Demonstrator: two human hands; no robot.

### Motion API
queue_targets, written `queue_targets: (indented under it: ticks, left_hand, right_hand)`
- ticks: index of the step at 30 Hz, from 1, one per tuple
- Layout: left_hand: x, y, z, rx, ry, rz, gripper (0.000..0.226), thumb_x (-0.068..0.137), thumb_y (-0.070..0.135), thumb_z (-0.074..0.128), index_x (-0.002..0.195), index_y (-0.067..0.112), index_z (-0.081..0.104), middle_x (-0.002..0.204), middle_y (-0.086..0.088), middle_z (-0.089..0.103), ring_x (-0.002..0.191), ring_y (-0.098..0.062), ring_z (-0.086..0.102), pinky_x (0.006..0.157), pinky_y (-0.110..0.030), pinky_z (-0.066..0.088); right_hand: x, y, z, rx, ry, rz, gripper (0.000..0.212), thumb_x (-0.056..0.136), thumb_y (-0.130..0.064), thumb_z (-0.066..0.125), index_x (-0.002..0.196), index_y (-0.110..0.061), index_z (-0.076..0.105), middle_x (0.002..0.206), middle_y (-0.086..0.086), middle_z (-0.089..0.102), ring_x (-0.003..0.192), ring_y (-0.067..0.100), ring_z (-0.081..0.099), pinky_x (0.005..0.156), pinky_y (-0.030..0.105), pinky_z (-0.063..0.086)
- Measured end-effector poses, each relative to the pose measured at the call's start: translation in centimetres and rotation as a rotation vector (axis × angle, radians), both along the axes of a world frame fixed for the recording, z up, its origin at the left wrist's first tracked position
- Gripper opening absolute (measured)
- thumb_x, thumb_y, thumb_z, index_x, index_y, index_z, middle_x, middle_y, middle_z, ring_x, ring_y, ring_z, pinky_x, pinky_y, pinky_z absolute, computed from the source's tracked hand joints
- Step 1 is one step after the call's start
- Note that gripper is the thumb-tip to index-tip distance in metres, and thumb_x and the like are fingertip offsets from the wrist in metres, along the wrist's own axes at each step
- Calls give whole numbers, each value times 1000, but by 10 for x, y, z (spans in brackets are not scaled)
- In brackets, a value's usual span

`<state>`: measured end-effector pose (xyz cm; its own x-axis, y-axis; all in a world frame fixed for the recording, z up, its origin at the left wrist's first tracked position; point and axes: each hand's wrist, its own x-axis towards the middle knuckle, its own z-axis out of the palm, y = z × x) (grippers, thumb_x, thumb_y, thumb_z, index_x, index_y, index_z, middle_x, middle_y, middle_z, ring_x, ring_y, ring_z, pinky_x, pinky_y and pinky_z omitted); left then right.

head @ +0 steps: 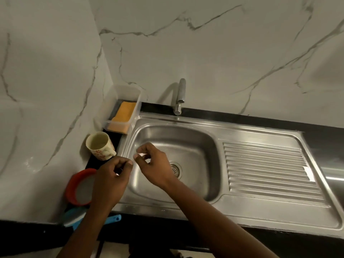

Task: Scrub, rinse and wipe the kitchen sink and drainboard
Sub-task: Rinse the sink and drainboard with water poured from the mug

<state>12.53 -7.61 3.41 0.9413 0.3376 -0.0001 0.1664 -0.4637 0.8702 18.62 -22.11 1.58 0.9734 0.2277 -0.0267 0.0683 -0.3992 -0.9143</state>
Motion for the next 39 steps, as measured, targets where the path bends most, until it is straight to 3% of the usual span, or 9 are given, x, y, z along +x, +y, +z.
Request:
queue_targets:
  ticks: [4, 8, 12, 17, 24, 28, 32, 35, 39]
  left_hand:
    - [6, 37, -11, 17, 6, 67, 3, 97, 25, 71, 98, 27, 73, 89, 15, 73, 84, 2, 67, 70, -15, 44]
    - [9, 65, -19, 40, 78, 113, 8, 96, 27, 70, 103, 25, 75, 92, 13, 74, 88, -4, 68, 72, -20, 46]
    - [12, 81, -15, 73, 94, 143, 6, 97, 25, 70, 100, 26, 75, 86, 25, 67, 81, 14, 63, 68, -4, 39]
    - [15, 85, -9, 58, 76, 181, 5, 98, 21, 69, 99, 24, 74, 86, 28, 64, 81, 26, 58, 66, 5, 37]
    - [21, 78, -9, 41, 53, 183, 6, 99, 24, 69, 103, 23, 73, 91, 25, 67, 87, 23, 60, 70, 4, 41]
    - [26, 73, -8, 33, 27, 188, 4, 98, 25, 70, 97, 25, 74, 88, 17, 73, 86, 11, 66, 70, -6, 45]
    - [32, 67, -8, -7, 24, 171, 4, 96, 23, 70, 96, 26, 73, 87, 16, 75, 84, 3, 70, 72, -19, 53]
    - [40, 56, -8, -14, -21, 146, 6, 96, 18, 69, 98, 21, 74, 87, 10, 75, 83, 0, 70, 70, -11, 52]
    - [64, 27, -7, 26, -78, 40, 5, 95, 13, 72, 92, 17, 72, 78, 12, 69, 79, 6, 65, 67, -4, 45]
  right_hand:
    - [19, 43, -8, -24, 29, -1, 29, 97, -45, 67, 117, -24, 62, 119, -11, 70, 95, 4, 69, 82, 30, 58]
    - [33, 79, -19, -46, 86, 9, 32, 94, -53, 67, 112, -28, 59, 116, -12, 69, 93, 9, 70, 81, 32, 58]
    - [50, 112, -29, -130, 120, 14, 40, 90, -63, 64, 104, -26, 58, 97, -5, 70, 82, 16, 68, 74, 39, 58]
    - [72, 138, -38, -299, 143, 45, 49, 95, -61, 56, 97, -12, 61, 92, 7, 70, 83, 26, 66, 69, 38, 54]
    - [83, 149, -48, -285, 265, 67, 44, 96, -42, 54, 84, -1, 67, 78, 13, 68, 71, 27, 67, 51, 26, 37]
    - [85, 135, -40, -307, 237, 99, 43, 98, -37, 56, 67, -7, 60, 62, 4, 57, 58, 19, 55, 49, 27, 33]
    - [80, 98, -29, -291, 222, 73, 52, 100, -38, 55, 58, -9, 56, 57, 5, 56, 54, 18, 53, 52, 29, 40]
    - [76, 58, -20, -249, 233, 23, 55, 99, -45, 53, 74, 1, 68, 71, 16, 70, 66, 30, 66, 64, 41, 54]
    - [79, -7, -12, -258, 189, -84, 53, 97, -47, 52, 75, -2, 70, 74, 17, 72, 72, 34, 68, 70, 47, 56]
